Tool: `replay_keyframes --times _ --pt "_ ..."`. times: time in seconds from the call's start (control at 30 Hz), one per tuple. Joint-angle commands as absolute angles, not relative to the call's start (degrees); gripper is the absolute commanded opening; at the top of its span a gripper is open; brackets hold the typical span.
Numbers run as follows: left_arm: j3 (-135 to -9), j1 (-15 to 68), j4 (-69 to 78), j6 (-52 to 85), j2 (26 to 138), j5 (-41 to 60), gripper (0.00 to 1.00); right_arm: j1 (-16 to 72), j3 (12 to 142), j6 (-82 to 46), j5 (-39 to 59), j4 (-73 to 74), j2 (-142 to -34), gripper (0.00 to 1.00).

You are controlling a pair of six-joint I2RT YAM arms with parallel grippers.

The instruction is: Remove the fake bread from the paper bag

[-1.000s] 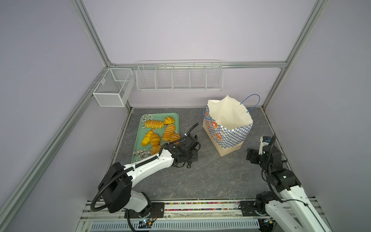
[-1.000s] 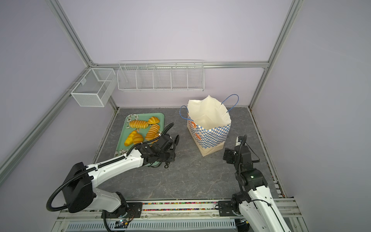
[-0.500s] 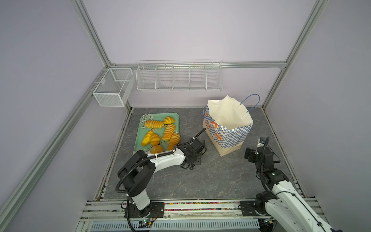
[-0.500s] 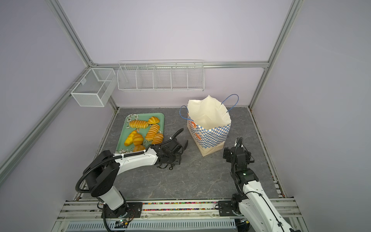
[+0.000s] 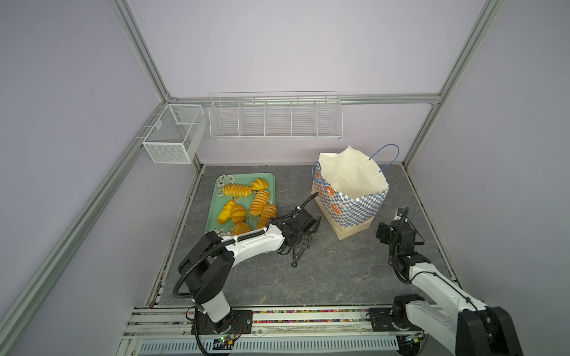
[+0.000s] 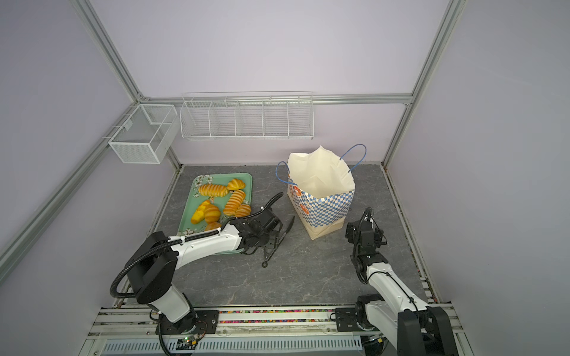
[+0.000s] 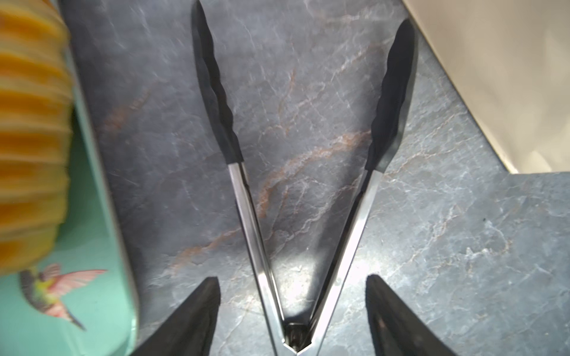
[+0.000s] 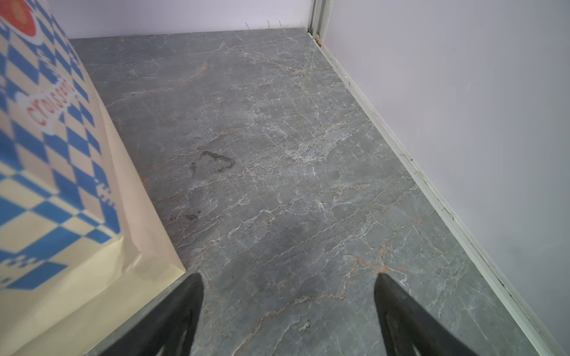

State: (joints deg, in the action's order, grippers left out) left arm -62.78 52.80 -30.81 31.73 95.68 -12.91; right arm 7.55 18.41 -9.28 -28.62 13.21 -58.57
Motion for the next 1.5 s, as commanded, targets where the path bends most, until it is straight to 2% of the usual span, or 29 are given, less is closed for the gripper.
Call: replay_keyframes --times 0.0,0.23,0.43,0.57,0.73,0.83,0.97,1.0,1.13,1.33,1.47 --pt "-65.82 52.95 -34.64 29.25 92.58 -17.55 0.74 6.23 16.55 -6.69 -26.52 23.26 -59.76 0.89" --pt "-67.57 50.31 -36.9 23.38 84.97 -27.4 0.74 3.29 15.12 -4.64 -21.45 33.5 -63.87 0.89" --pt "-61.99 38.52 -31.78 16.75 73.92 -27.79 0.75 2.56 14.65 -3.09 -19.03 40.95 -67.91 0.89" --pt "-56.74 27.25 -27.84 12.66 66.06 -27.56 0.81 1.76 14.41 -1.52 -17.82 45.49 -70.4 0.89" --pt "-45.54 13.9 -15.18 10.51 55.28 -22.11 0.9 1.19 13.6 -0.18 -17.0 51.75 -73.38 0.89" --pt "-39.92 10.55 -7.03 9.17 50.96 -23.27 0.92 0.63 13.22 -0.87 -15.24 56.11 -77.07 0.89" --pt "-35.53 8.08 0.51 6.33 49.31 -26.55 0.94 0.53 12.84 -0.78 -13.95 63.25 -83.39 0.89" --pt "-35.07 7.03 1.15 6.63 49.39 -25.85 0.99 0.59 12.7 -0.64 -13.58 64.34 -84.45 0.89" --pt "-29.68 5.14 9.4 6.48 50.34 -26.37 0.99 0.82 11.92 0.91 -11.76 72.38 -89.71 0.88" --pt "-14.76 5.1 29.37 4.72 51.84 -22.53 0.99 0.83 15.33 1.06 -10.91 64.33 -88.67 0.88" --pt "-14.42 4.66 32.34 3.18 57.63 -22.42 0.99 0.8 18.44 1.33 -10.35 57.32 -87.93 0.89"
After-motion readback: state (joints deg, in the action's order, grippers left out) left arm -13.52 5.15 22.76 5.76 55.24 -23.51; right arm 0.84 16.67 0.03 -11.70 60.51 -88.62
